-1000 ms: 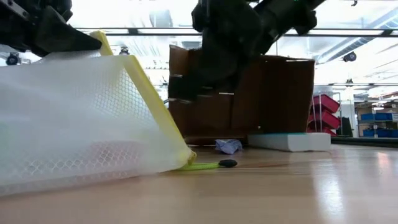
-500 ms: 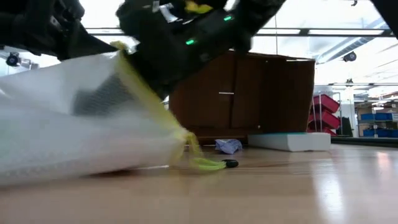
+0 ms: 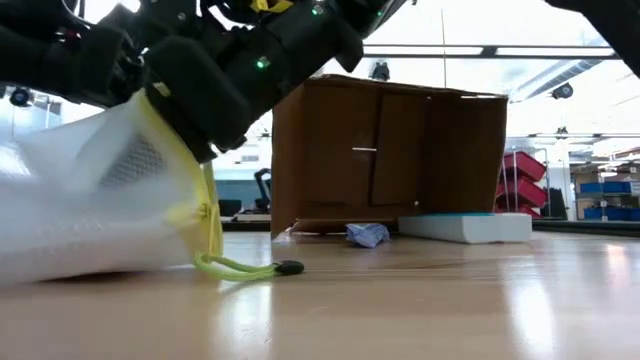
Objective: Unpack boxes
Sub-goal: Put the black charger adapter into the transparent zip bag, then put the blue pack into the transparent zip bag
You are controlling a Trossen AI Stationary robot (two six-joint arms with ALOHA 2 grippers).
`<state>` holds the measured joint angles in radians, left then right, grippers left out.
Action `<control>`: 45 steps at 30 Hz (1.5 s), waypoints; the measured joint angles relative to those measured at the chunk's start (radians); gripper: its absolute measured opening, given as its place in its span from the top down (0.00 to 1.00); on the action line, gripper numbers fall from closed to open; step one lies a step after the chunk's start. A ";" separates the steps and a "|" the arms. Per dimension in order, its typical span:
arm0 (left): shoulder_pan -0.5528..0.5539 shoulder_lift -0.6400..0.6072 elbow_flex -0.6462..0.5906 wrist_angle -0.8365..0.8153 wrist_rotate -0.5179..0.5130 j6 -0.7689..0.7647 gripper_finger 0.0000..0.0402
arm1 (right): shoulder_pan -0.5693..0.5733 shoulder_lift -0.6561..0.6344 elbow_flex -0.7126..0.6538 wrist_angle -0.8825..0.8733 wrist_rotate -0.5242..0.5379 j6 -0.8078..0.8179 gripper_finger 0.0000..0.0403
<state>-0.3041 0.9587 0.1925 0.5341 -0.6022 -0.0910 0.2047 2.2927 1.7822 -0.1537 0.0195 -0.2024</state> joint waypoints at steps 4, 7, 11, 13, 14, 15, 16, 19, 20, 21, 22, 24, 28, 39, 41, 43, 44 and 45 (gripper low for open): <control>0.006 0.029 0.000 0.028 0.003 0.000 1.00 | -0.009 -0.024 -0.004 -0.077 0.006 -0.004 0.34; 0.006 0.053 0.000 0.062 0.036 0.000 1.00 | -0.011 -0.047 -0.008 -0.190 0.006 -0.015 0.37; 0.006 0.083 0.000 0.067 0.081 -0.013 1.00 | -0.004 -0.107 -0.013 -0.321 0.007 -0.041 0.43; 0.006 0.093 -0.002 0.068 0.088 -0.024 1.00 | -0.003 -0.139 -0.026 -0.397 0.006 -0.051 0.46; 0.006 0.100 -0.003 0.074 0.088 -0.028 1.00 | -0.004 -0.151 -0.036 -0.440 0.006 -0.054 0.47; 0.006 0.105 -0.004 0.081 0.088 -0.032 1.00 | -0.007 -0.166 -0.050 -0.473 0.007 -0.056 0.47; 0.006 0.111 -0.005 0.089 0.088 -0.037 1.00 | -0.011 -0.181 -0.068 -0.499 0.006 -0.060 0.47; 0.006 0.140 -0.006 0.131 0.089 -0.048 1.00 | -0.029 -0.251 -0.155 -0.542 0.007 -0.060 0.47; 0.006 0.150 -0.006 0.144 0.089 -0.048 1.00 | -0.034 -0.275 -0.189 -0.544 0.008 -0.063 0.46; 0.006 0.160 -0.006 0.157 0.091 -0.049 1.00 | -0.037 -0.303 -0.225 -0.542 0.011 -0.075 0.45; 0.006 0.174 -0.006 0.171 0.094 -0.048 1.00 | -0.039 -0.327 -0.265 -0.541 0.017 -0.098 0.44; 0.006 0.206 -0.005 0.210 0.096 -0.048 1.00 | -0.042 -0.368 -0.335 -0.537 0.048 -0.159 0.43; 0.007 0.287 -0.006 0.308 0.096 -0.041 1.00 | -0.079 -0.400 -0.435 -0.531 0.026 -0.235 0.42; 0.007 0.475 -0.004 0.481 0.096 -0.078 1.00 | -0.158 -0.373 -0.434 -0.475 -0.020 -0.324 0.43; 0.007 0.500 -0.002 0.501 0.095 -0.083 1.00 | -0.163 -0.373 -0.432 -0.469 -0.020 -0.362 0.43; 0.007 0.525 0.000 0.524 0.095 -0.087 1.00 | -0.170 -0.357 -0.432 -0.463 -0.020 -0.393 0.43; 0.007 0.538 0.003 0.539 0.094 -0.088 1.00 | -0.177 -0.349 -0.432 -0.464 -0.020 -0.400 0.43; 0.007 0.550 0.006 0.550 0.094 -0.089 1.00 | -0.184 -0.336 -0.432 -0.469 -0.019 -0.406 0.44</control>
<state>-0.2974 1.5091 0.1981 1.0842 -0.5080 -0.1799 0.0203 1.9564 1.3505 -0.6225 0.0000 -0.6087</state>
